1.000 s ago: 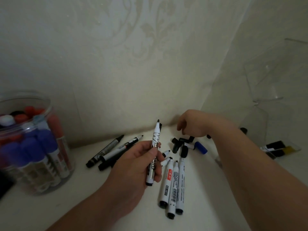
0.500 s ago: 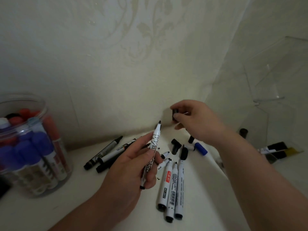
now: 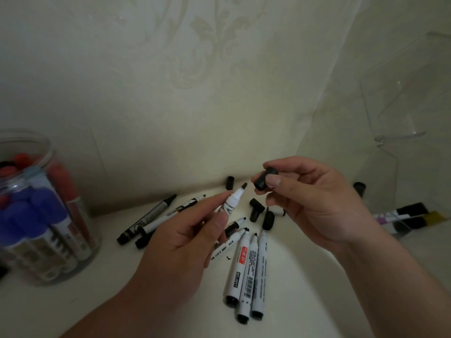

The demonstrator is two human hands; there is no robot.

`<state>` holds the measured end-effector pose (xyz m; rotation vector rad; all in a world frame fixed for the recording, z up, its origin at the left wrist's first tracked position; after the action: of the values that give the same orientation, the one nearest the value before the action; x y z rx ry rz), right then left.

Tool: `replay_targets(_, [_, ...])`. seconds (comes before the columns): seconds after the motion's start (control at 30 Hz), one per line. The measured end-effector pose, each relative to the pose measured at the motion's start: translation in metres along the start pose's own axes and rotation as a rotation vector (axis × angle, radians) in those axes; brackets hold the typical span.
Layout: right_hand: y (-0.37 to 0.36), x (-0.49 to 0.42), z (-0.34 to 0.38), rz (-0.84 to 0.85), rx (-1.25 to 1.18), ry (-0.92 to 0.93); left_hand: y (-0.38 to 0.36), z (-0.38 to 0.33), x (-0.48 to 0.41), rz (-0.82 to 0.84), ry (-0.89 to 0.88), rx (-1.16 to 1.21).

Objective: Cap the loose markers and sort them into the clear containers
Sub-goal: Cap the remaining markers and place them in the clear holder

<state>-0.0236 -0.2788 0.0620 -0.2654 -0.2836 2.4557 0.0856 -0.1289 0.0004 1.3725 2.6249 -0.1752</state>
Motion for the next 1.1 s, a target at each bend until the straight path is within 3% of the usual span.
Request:
replay_targets(0.3, [-0.014,0.008,0.004,0.107,0.206,0.054,-0.002,0.0,0.002,0.017,-0.122,-0.128])
replay_targets(0.67, [-0.017,0.017,0.006,0.163,0.651,-0.014,0.005,-0.018,0.003,-0.064,-0.396,-0.656])
replay_targets(1.1, [-0.018,0.016,-0.008,0.232,0.504,-0.117,0.004,-0.024,0.003,0.017,-0.493,-0.658])
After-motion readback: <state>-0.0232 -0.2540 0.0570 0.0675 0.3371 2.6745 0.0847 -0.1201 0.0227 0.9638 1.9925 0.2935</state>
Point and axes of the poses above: each hand's wrist, its own x-axis away from the middle knuckle, its own y-axis out of the back of the hand, z = x × y, the point moved 6 cm from there along -x, towards the middle knuckle, and after that the axes turned 2 degrees about -y, right-handed, at the moved point
